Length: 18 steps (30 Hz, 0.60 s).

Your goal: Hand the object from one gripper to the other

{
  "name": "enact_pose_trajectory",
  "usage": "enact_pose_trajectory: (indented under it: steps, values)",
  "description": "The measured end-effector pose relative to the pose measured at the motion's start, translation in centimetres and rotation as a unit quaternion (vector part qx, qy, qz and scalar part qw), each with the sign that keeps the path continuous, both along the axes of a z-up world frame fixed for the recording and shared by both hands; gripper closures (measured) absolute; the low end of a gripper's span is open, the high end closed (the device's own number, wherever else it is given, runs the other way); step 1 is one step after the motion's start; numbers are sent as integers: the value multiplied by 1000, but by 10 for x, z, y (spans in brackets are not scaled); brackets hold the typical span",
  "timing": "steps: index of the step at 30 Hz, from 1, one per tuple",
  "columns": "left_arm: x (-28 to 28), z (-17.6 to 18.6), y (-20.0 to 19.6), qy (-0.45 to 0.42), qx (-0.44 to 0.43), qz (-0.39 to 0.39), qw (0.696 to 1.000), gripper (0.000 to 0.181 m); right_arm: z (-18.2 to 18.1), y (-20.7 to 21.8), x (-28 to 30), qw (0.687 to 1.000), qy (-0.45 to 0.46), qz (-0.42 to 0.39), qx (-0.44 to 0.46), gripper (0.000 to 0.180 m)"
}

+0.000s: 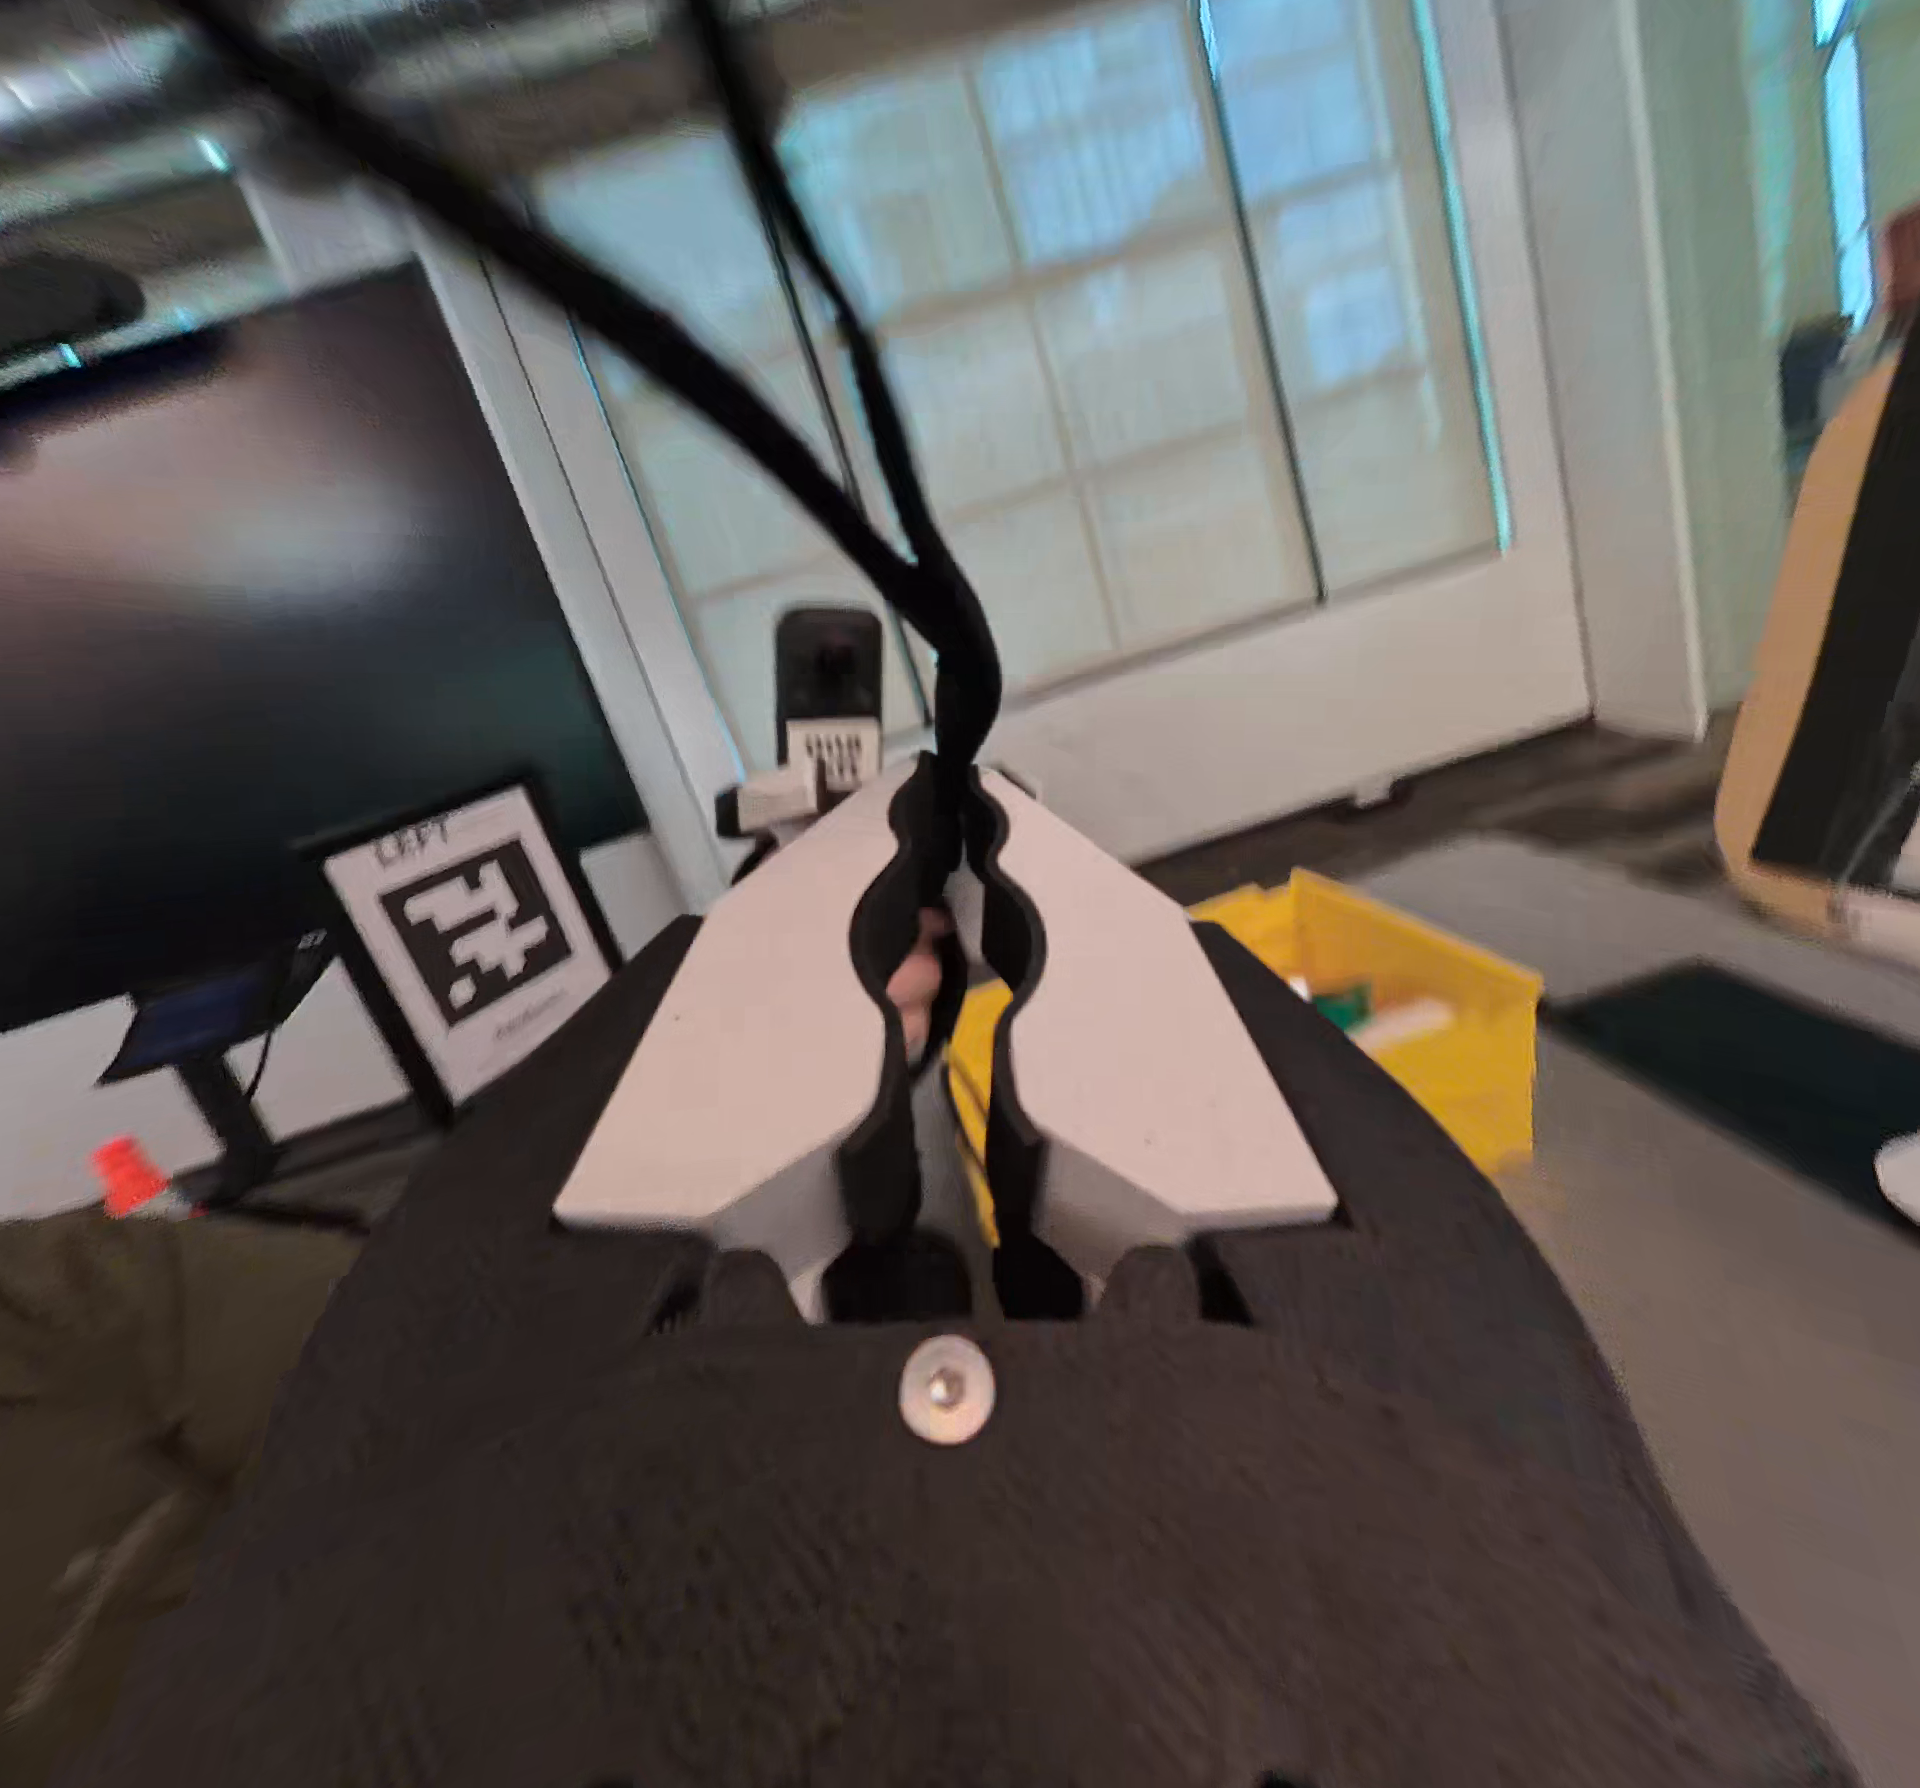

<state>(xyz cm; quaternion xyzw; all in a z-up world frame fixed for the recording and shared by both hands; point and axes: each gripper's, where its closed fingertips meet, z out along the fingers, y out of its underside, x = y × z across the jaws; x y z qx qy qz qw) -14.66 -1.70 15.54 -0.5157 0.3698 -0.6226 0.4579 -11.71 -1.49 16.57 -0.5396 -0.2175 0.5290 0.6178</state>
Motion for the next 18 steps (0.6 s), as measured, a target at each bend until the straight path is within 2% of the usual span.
enact_pose_trajectory:
  steps: [3, 6, 10, 14, 18]
  values:
    - [-6, -3, 0, 35, 69, 32, 997, 128, -37, -4, 5, 988, -117, 40, -97, 177]
    - [-4, -8, -8, 63, 102, 21, 993, 128, -76, -5, 17, 961, -230, 18, -154, 177]
    - [10, -31, -6, 122, 113, 27, 986, 130, -99, -10, 20, 932, -331, -10, -150, 177]
    - [21, -51, -3, 187, 178, 64, 964, 125, -113, -15, 19, 896, -423, -39, -130, 177]
    - [31, -60, -10, 202, 125, 39, 971, 123, -115, -14, 12, 867, -482, -79, -93, 177]
